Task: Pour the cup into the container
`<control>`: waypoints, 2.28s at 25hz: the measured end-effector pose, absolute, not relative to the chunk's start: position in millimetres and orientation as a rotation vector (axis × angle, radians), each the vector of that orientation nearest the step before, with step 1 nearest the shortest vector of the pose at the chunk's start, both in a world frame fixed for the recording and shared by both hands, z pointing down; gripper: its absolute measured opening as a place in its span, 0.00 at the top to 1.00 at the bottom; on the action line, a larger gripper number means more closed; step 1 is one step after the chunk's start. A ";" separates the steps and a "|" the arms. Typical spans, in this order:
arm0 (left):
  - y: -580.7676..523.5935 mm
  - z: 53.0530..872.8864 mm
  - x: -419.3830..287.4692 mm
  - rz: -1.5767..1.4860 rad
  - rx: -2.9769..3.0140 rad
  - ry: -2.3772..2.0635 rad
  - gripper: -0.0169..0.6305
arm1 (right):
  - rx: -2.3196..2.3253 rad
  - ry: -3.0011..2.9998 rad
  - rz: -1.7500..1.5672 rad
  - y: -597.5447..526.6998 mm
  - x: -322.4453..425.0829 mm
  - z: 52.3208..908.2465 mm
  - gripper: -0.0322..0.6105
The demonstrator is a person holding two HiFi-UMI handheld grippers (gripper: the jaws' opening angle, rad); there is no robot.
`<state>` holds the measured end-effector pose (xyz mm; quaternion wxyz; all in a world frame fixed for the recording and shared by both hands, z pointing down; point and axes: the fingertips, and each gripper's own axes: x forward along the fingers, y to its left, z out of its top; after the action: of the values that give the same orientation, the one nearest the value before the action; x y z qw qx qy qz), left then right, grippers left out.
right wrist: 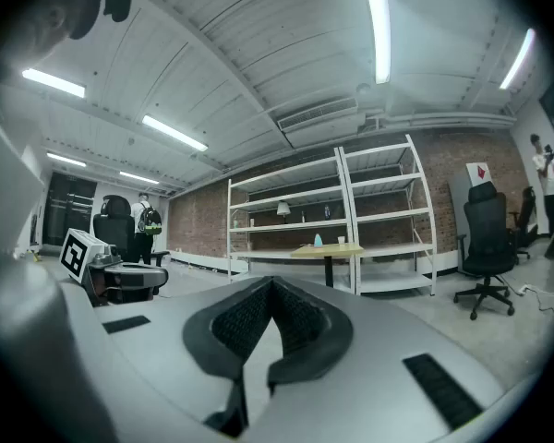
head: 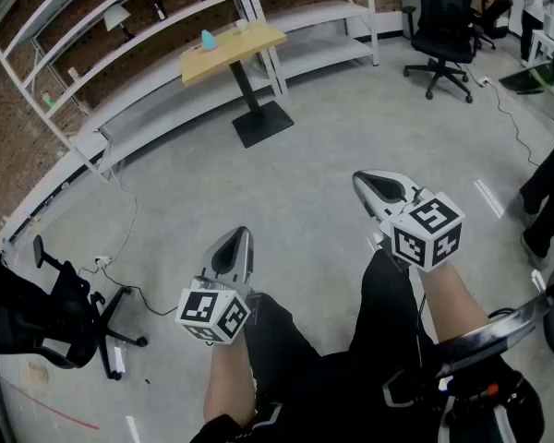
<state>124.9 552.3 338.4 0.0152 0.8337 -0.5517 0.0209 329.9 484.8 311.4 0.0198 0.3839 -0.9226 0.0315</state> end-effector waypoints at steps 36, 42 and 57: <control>520.0 375.5 132.8 0.127 2.516 -1.654 0.97 | 1.203 -2.900 0.249 446.0 354.4 348.2 0.95; 492.1 372.4 136.6 0.112 2.557 -1.618 0.97 | 1.226 -2.883 0.209 411.9 351.7 338.8 0.95; 398.7 343.0 90.0 0.000 2.616 -1.613 0.97 | 1.220 -2.911 0.163 336.0 294.9 314.7 0.95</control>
<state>90.0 398.7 343.0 0.0340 0.8508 -0.5245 0.0001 294.9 336.0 314.7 -0.0094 0.3860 -0.9210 0.0514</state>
